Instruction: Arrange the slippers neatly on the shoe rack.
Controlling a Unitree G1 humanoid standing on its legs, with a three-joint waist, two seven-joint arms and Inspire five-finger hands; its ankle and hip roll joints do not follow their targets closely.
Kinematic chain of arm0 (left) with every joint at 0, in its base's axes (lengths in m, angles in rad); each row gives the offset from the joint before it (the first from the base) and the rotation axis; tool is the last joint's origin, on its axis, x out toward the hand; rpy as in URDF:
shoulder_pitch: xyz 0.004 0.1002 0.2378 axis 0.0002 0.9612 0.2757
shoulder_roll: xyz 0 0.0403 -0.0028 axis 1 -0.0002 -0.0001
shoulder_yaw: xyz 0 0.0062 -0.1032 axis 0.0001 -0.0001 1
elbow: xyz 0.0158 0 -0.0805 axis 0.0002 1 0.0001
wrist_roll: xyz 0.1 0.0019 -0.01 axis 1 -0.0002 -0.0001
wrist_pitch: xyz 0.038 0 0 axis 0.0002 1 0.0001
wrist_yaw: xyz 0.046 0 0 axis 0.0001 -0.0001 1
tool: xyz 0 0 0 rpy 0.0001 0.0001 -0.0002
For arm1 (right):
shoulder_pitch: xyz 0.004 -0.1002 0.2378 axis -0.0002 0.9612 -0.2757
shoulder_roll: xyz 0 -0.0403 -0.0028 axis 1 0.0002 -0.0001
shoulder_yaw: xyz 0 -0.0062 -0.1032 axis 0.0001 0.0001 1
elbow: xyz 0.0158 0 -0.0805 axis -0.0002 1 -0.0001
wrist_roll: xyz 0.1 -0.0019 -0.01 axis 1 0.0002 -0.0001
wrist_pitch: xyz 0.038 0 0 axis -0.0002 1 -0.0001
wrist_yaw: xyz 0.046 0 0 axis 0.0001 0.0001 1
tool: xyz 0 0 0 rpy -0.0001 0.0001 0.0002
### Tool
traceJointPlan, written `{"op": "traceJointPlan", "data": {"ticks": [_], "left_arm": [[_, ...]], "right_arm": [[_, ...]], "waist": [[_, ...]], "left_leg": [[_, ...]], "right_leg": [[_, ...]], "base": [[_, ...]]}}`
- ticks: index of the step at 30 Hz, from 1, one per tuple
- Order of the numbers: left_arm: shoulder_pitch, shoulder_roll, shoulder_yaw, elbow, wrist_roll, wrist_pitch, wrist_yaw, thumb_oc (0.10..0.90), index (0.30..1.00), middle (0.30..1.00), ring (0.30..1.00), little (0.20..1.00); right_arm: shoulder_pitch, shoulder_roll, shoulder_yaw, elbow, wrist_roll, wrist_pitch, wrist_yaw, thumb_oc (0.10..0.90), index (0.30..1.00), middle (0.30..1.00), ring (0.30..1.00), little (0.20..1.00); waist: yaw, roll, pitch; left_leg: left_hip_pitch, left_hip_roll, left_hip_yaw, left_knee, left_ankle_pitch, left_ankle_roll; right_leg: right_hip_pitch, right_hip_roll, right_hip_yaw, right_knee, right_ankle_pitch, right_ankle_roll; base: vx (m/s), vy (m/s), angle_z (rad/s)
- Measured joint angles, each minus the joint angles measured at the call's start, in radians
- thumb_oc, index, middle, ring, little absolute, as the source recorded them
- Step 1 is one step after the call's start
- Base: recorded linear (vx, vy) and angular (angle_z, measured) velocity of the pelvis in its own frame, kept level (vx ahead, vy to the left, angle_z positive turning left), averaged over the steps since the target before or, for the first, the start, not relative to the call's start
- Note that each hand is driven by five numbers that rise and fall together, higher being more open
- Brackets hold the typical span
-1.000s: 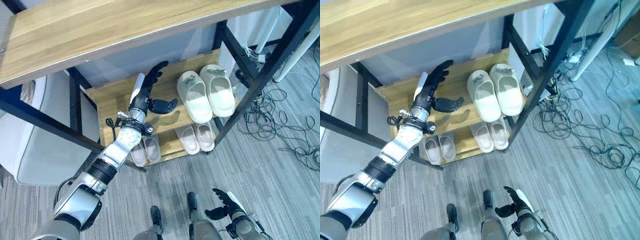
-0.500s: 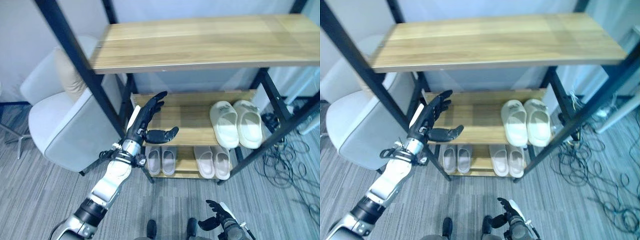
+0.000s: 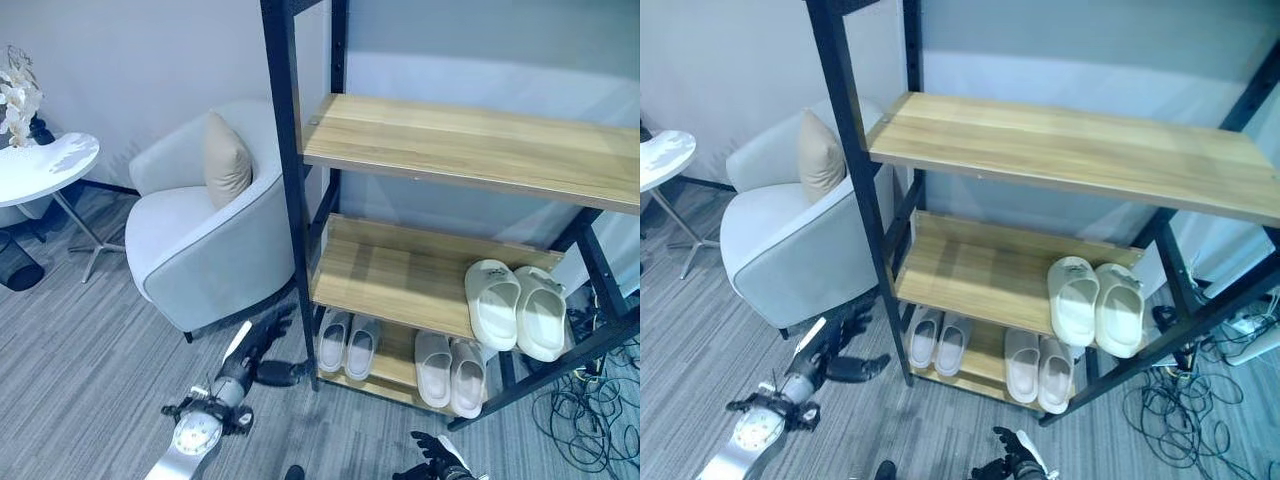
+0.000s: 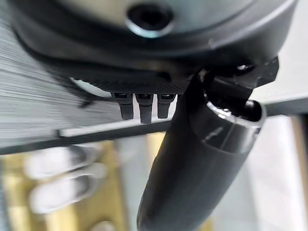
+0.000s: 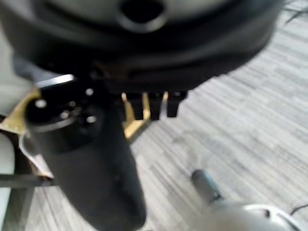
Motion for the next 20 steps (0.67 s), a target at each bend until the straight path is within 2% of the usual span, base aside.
{"op": "traceJointPlan", "data": {"ticks": [6, 7, 9, 10, 13, 16, 20], "left_arm": [[0.016, -0.014, 0.01, 0.26, 0.088, 0.002, 0.004, 0.8, 0.9, 0.9, 0.9, 0.9], [0.008, -0.035, 0.02, 0.374, 0.122, -0.001, 0.006, 0.8, 0.9, 0.9, 0.9, 0.9], [0.009, -0.055, 0.027, 0.494, 0.163, 0.024, 0.009, 0.8, 0.9, 0.9, 0.9, 0.9], [0.009, -0.061, 0.03, 0.519, 0.175, 0.029, 0.01, 0.8, 0.9, 0.9, 0.9, 0.9], [-0.013, -0.118, 0.033, 0.736, 0.237, 0.046, 0.032, 0.8, 0.9, 0.9, 0.9, 0.9], [-0.027, -0.146, 0.037, 0.822, 0.253, 0.047, 0.066, 0.8, 0.9, 0.9, 0.9, 0.9], [-0.067, -0.169, 0.044, 0.925, 0.282, 0.045, 0.093, 0.8, 0.9, 0.9, 0.9, 0.9]], "right_arm": [[0.015, 0.001, -0.013, 0.037, 0.0, 0.0, 0.0, 0.8, 0.9, 0.9, 0.9, 0.9], [0.022, 0.001, -0.024, 0.041, 0.0, 0.0, 0.0, 0.8, 0.9, 0.9, 0.9, 0.9], [0.027, 0.001, -0.031, 0.048, 0.0, 0.0, -0.001, 0.8, 0.9, 0.9, 0.9, 0.9], [0.027, 0.001, -0.031, 0.052, 0.0, 0.0, 0.0, 0.8, 0.9, 0.9, 0.9, 0.9], [0.026, 0.003, -0.031, 0.096, 0.0, 0.0, -0.001, 0.8, 0.9, 0.9, 0.9, 0.9], [0.03, 0.001, -0.041, 0.114, 0.001, 0.001, -0.002, 0.8, 0.9, 0.9, 0.9, 0.9], [0.028, 0.002, -0.042, 0.119, 0.001, 0.0, -0.002, 0.8, 0.9, 0.9, 0.9, 0.9]], "waist": [[-0.002, -0.031, -0.03], [-0.005, -0.033, -0.037], [-0.013, -0.036, -0.041], [-0.013, -0.036, -0.042], [-0.036, -0.033, -0.05], [-0.038, -0.029, -0.052], [-0.061, -0.019, -0.067]], "left_leg": [[-0.001, 0.0, -0.001, 0.0, 0.0, 0.001], [0.001, 0.0, 0.003, 0.0, -0.001, 0.003], [0.002, -0.001, 0.008, -0.002, -0.008, 0.012], [0.002, 0.0, 0.008, -0.001, -0.008, 0.013], [0.001, -0.002, 0.014, 0.0, -0.01, 0.016], [0.004, 0.0, 0.033, 0.0, -0.008, 0.017], [0.017, 0.001, 0.046, -0.002, -0.012, 0.021]], "right_leg": [[0.0, 0.0, 0.0, 0.0, 0.0, 0.0], [0.0, 0.0, 0.005, 0.0, 0.0, -0.001], [-0.002, -0.001, 0.01, 0.0, 0.0, -0.001], [-0.002, -0.001, 0.01, 0.0, -0.001, -0.002], [-0.007, -0.002, 0.017, 0.0, -0.002, -0.005], [-0.012, 0.0, 0.035, 0.0, 0.003, -0.004], [-0.009, 0.001, 0.051, 0.0, 0.003, -0.004]], "base": [[0.0, 0.022, 0.0], [0.0, 0.045, -0.07], [0.0, 0.059, -0.08], [0.01, 0.044, -0.03], [0.01, 0.027, -0.05], [0.01, 0.044, -0.16], [0.02, 0.025, -0.11]]}}
